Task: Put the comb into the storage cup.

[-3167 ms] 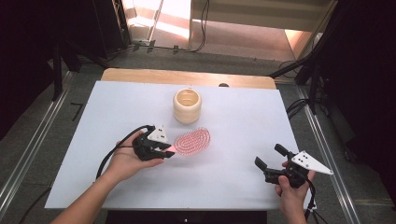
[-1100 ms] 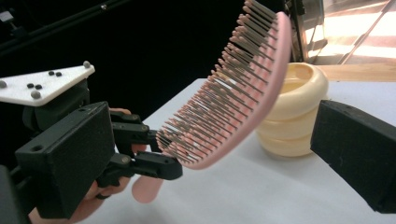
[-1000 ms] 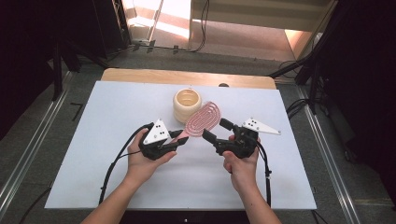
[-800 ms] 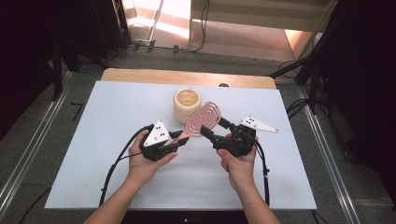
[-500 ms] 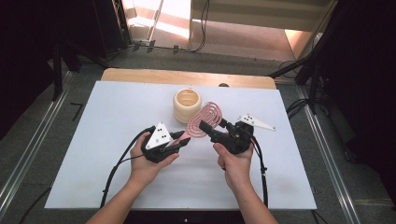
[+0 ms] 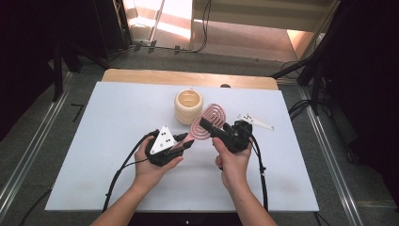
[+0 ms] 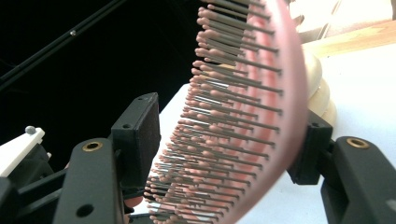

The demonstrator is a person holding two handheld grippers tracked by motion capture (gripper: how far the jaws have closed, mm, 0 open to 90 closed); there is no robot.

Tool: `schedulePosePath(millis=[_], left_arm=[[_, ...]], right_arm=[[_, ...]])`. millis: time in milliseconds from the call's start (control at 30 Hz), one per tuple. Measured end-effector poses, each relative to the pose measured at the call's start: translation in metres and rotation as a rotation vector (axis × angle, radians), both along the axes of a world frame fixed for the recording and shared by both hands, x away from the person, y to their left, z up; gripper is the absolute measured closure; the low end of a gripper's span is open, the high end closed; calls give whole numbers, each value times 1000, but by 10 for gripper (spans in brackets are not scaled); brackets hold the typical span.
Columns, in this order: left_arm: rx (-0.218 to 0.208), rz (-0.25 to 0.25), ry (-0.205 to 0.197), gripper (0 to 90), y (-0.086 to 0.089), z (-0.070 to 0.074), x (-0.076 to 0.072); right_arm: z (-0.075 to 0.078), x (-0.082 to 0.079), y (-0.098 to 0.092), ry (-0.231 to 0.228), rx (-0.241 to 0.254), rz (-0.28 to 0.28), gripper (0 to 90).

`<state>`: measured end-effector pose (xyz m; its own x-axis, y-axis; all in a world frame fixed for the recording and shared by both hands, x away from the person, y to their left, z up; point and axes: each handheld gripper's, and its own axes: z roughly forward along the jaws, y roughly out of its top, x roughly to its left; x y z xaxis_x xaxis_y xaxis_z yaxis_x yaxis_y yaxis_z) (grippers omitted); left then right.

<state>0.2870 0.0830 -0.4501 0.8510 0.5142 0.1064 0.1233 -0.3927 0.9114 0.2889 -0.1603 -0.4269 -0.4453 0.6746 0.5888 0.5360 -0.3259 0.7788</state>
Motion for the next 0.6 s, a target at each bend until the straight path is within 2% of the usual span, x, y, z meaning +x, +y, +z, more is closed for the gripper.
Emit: schedulePosePath(millis=[367,600], left_arm=[[16,1,-23,707,-6,-1,-3],[12,9,-35,706,-8,-3,-4]], right_arm=[[-1,3,1,18,15,-19,408],[-1,3,0,27,45,-24,460]])
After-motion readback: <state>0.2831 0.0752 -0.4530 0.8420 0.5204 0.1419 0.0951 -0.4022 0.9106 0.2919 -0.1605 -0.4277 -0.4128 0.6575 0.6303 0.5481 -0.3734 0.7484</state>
